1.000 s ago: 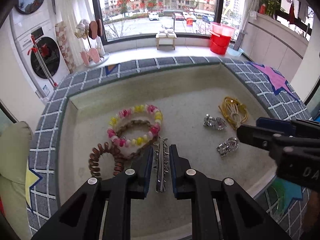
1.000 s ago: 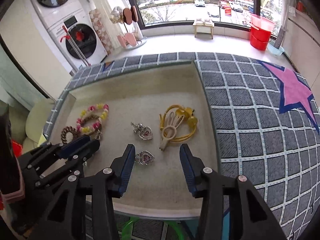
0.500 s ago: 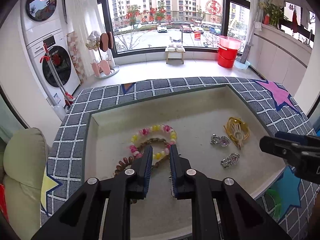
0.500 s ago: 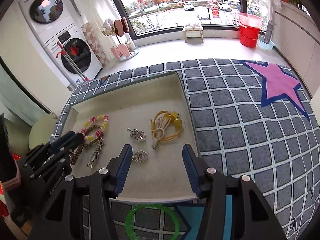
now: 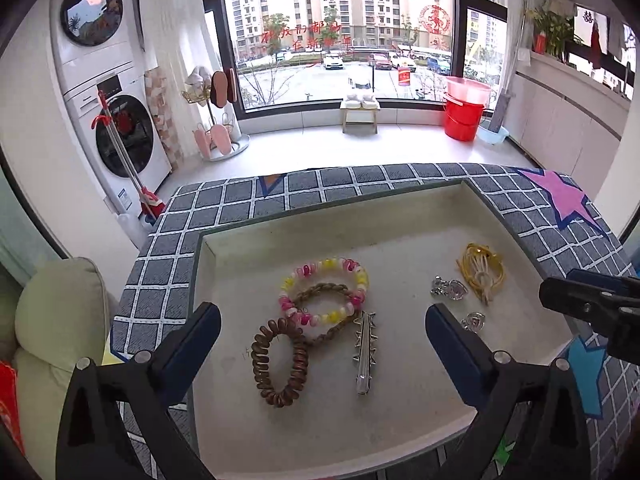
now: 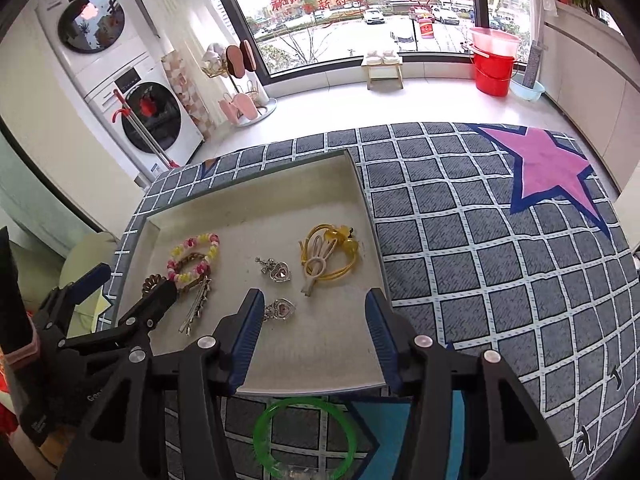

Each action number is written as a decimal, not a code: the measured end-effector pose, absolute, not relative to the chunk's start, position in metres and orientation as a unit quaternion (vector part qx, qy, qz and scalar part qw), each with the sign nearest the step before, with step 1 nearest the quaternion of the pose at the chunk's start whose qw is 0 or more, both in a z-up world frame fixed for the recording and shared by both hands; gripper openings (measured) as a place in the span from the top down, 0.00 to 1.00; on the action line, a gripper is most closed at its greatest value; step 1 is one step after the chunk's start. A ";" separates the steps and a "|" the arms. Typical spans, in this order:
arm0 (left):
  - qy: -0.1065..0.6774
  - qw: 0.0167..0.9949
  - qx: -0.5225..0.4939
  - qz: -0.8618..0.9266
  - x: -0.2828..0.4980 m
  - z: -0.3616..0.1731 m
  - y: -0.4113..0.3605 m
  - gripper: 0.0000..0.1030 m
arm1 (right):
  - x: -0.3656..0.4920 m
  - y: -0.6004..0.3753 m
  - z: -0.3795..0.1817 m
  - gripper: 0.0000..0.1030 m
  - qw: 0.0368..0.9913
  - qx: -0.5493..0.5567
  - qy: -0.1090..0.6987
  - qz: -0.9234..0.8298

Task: Organize jewelry
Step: 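Withdraw both open tools from the tray toward the green bangle, then grasp the black claw clip with the left tool while the right tool grasps the green bangle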

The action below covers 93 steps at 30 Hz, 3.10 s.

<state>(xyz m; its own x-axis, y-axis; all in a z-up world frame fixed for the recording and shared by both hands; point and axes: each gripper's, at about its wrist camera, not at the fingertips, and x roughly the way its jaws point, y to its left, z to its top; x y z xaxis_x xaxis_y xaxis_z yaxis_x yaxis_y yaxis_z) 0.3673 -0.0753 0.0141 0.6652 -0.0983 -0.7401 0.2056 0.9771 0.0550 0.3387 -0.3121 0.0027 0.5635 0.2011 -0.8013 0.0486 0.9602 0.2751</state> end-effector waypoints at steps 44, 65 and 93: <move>0.437 0.866 0.090 -0.224 0.226 -0.007 -0.101 0.00 | 0.255 -0.345 -0.023 0.00 0.848 0.150 0.508 0.011; 0.477 0.858 0.060 -0.181 0.217 -0.042 -0.127 0.03 | 0.273 -0.313 -0.049 0.26 0.833 0.074 0.547 0.033; 0.454 0.862 0.053 -0.220 0.203 -0.017 -0.112 0.51 | 0.250 -0.307 -0.034 0.93 0.853 0.029 0.521 0.005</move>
<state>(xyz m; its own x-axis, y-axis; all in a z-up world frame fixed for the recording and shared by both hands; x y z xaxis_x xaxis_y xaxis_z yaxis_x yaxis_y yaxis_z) 0.2033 -0.1118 -0.0167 0.4906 -0.3315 -0.8059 0.4273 0.8975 -0.1090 0.2497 -0.3066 -0.0345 0.4570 0.0384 -0.8887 0.0224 0.9983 0.0547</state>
